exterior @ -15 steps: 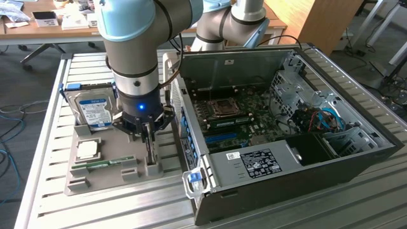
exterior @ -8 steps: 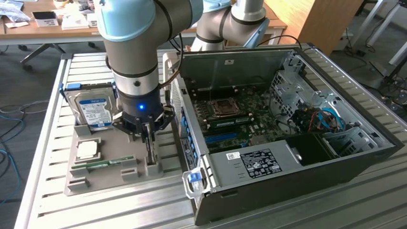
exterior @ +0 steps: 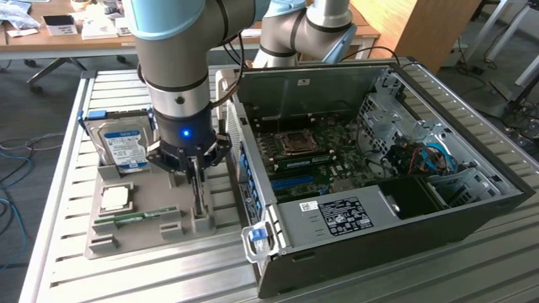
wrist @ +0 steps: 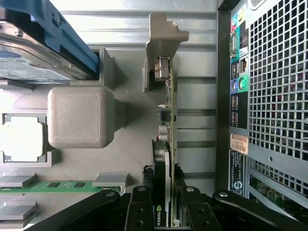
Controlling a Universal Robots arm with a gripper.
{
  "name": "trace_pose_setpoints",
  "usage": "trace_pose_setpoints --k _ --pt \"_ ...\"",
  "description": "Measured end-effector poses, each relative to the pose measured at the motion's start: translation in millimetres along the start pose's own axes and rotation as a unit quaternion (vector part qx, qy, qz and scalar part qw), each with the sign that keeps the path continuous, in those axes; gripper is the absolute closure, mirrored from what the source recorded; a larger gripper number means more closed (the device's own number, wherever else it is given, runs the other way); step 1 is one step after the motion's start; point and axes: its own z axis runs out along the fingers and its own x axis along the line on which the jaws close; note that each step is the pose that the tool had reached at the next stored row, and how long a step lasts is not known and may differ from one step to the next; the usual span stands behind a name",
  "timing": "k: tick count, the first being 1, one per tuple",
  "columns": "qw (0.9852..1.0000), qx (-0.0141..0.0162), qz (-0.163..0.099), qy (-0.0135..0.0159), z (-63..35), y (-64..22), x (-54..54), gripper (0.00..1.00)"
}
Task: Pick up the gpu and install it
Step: 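Pick up the gpu and move the gpu toward the slot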
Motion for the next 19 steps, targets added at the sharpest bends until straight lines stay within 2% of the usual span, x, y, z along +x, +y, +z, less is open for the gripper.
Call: trace_pose_setpoints --k 19 --pt "1.0 0.0 0.0 0.0 -47.1 2.2 -1.1 0.73"
